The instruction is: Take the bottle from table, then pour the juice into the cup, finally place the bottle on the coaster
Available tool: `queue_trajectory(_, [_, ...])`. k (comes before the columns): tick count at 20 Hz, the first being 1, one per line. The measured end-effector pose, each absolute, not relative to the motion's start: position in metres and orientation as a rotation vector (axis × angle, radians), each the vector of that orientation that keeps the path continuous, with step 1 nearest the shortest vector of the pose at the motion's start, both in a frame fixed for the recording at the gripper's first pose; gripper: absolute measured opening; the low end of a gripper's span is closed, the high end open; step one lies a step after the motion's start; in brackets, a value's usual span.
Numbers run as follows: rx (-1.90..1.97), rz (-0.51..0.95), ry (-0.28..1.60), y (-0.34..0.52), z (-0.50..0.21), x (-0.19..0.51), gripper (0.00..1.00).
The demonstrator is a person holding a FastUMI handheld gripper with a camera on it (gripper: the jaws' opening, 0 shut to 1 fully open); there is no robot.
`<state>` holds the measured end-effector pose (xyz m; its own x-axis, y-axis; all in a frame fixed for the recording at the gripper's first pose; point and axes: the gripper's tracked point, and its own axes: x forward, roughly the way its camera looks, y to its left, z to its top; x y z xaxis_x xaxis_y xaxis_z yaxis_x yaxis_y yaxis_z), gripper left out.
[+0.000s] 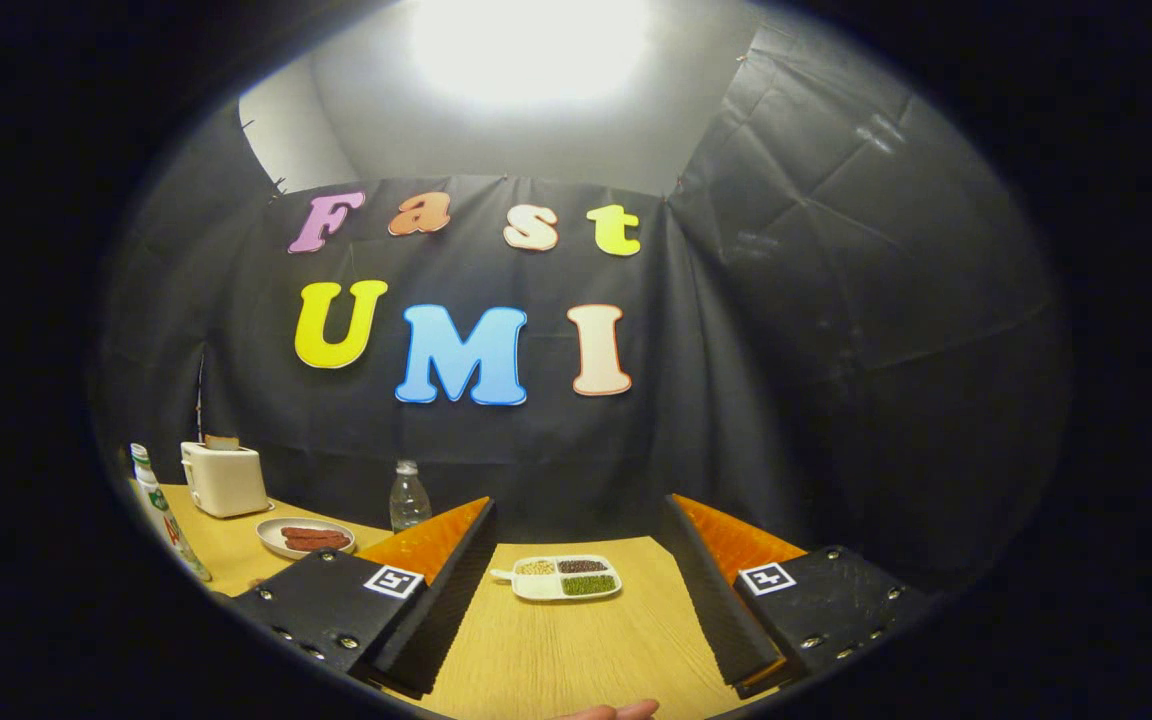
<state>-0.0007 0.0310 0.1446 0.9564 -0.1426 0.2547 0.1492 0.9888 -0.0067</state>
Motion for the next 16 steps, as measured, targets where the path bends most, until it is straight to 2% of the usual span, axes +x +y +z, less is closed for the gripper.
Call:
queue_trajectory(4, [-0.058,-0.131,-0.232,0.094,0.168,-0.031,0.99])
queue_trajectory(10, [0.049,0.083,-0.214,0.234,0.168,-0.052,0.99])
queue_trajectory(16, [0.003,0.255,-0.148,0.349,0.128,-0.057,0.99])
